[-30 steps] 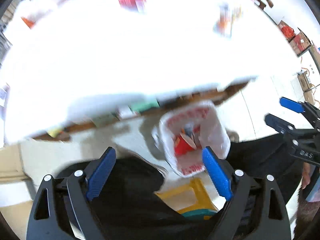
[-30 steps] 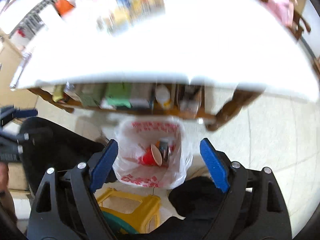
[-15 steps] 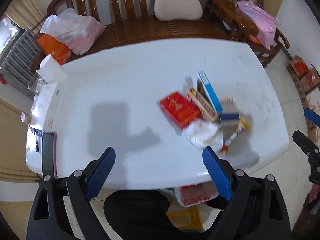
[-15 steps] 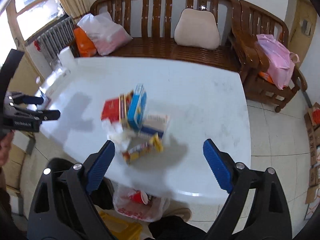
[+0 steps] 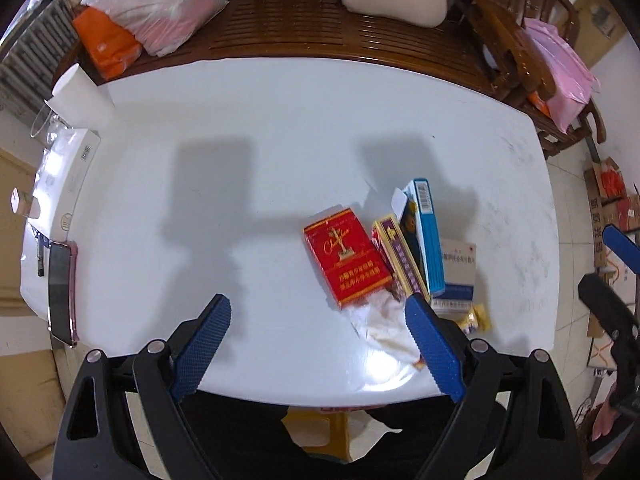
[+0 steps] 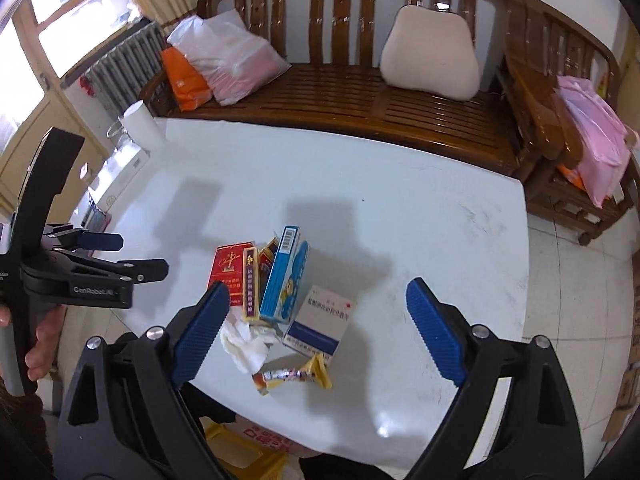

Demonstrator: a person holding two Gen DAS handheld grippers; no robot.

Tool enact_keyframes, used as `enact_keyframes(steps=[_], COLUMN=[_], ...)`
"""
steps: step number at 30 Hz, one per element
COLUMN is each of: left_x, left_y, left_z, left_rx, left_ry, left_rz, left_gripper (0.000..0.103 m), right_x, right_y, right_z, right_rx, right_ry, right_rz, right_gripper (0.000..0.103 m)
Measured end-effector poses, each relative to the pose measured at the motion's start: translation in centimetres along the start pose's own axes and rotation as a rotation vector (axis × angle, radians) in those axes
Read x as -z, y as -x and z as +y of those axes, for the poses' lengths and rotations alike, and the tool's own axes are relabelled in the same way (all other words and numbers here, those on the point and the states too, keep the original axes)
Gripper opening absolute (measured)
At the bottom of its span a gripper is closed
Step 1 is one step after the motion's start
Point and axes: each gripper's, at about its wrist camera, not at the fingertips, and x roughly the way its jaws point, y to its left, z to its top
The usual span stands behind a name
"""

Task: Collect trash
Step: 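Raise both tools back up to the table, then lower the left gripper onto the red cigarette pack while the right gripper approaches the blue medicine box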

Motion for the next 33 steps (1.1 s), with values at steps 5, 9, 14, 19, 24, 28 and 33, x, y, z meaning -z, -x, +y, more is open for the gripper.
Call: enact_keyframes(steps=[5, 9, 14, 19, 24, 28, 33], left_x=[-1.4, -2.3, -3.1, -4.1, -4.7, -5.0, -5.3], left_y=[-2.6, -4.5, -6.6, -8.7, -10.3, -11.5, -12.7], left_z=[-0.1, -0.1, 0.9, 1.1, 1.1, 1.5, 1.8], left_rx=[0.028, 0.026, 0.041, 0.055, 0.070, 0.079, 0.088], left_ry=[0.021, 0.036, 0.098, 0.120, 0.134, 0.169, 0.185], left_rz=[0.045, 0.064, 0.097, 0.125, 0.146, 0.160, 0.174], left_gripper=[0.087, 0.087, 0.087, 0.087, 0.087, 0.087, 0.087], right_x=[-1.0, -1.4, -1.7, -1.7, -1.9, -1.6, -1.6], right_y=[-2.6, -4.8, -6.9, -8.9, -10.8, -11.7, -12.8], right_z=[0.3, 0.3, 0.3, 0.6, 0.9, 1.1, 1.1], right_rx=[-0.032, -0.046, -0.055, -0.066, -0.075, -0.069, -0.076], right_ry=[0.020, 0.027, 0.027, 0.034, 0.031, 0.033, 0.028], right_rz=[0.037, 0.079, 0.114, 0.147, 0.178, 0.197, 0.215], right_gripper=[0.088, 0.088, 0.088, 0.088, 0.088, 0.088, 0.088])
